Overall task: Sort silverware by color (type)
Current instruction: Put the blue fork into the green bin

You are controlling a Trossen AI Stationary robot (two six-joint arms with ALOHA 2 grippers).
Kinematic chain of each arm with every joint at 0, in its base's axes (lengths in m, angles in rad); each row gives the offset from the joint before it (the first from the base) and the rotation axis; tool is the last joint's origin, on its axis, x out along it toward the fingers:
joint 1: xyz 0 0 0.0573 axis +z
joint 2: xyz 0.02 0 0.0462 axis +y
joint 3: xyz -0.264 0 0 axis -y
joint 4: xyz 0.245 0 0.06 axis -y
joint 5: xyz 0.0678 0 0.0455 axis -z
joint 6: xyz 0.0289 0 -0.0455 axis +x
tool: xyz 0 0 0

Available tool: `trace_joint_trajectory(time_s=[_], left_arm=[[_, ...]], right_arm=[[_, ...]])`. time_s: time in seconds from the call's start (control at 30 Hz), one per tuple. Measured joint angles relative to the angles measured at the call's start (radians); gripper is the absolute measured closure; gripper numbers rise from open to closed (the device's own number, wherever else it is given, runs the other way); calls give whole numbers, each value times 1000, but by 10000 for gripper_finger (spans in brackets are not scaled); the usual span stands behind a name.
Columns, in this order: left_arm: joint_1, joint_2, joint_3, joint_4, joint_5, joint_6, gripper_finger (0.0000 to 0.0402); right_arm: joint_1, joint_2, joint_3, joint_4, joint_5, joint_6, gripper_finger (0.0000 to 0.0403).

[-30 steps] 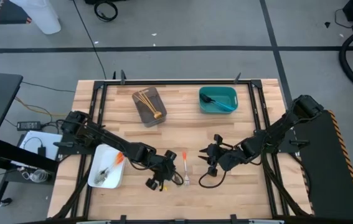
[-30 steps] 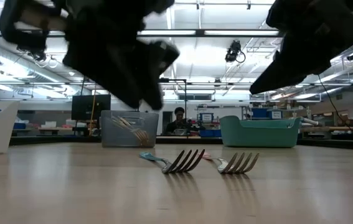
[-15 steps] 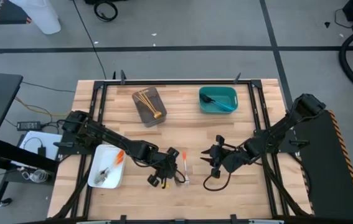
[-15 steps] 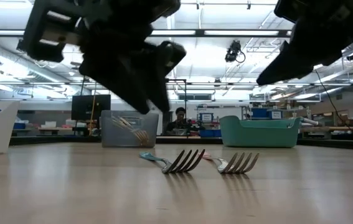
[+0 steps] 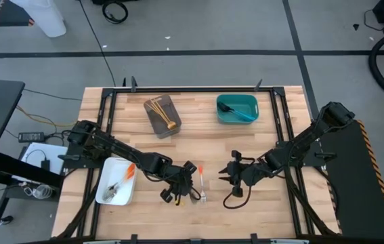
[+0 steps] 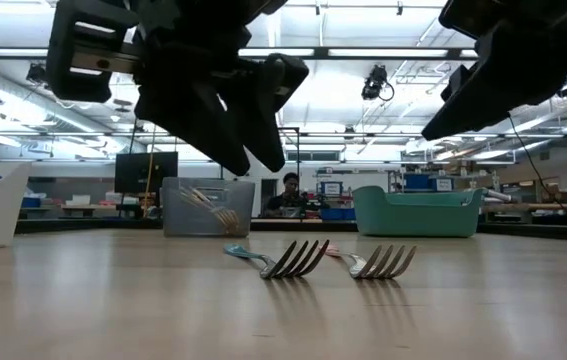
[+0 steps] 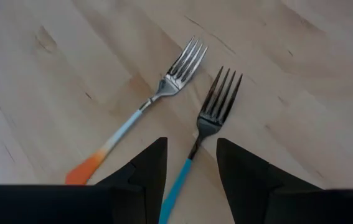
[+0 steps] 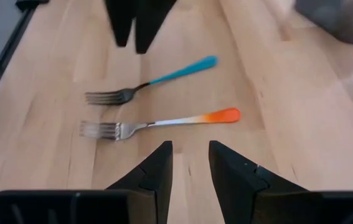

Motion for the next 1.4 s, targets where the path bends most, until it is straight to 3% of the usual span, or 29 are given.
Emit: trace_joint_trajectory(time_s=[0.3, 0.47, 0.83, 1.13, 1.4], left_arm=[[15, 24, 2, 23, 28, 147, 253], [46, 63, 2, 30, 124, 183, 253], [98, 138, 0, 47, 207, 243, 261], [94, 171, 3, 34, 221, 274, 310], [93, 171, 4, -8, 217, 300, 383]], right_arm=[[-8, 0, 0, -1, -194, -125, 289], [-8, 0, 0, 0, -186, -119, 289], [-8, 0, 0, -2, -156, -117, 289], [-9, 0, 0, -92, -102, -49, 289], [-10, -10, 0, -111, -98, -18, 289]])
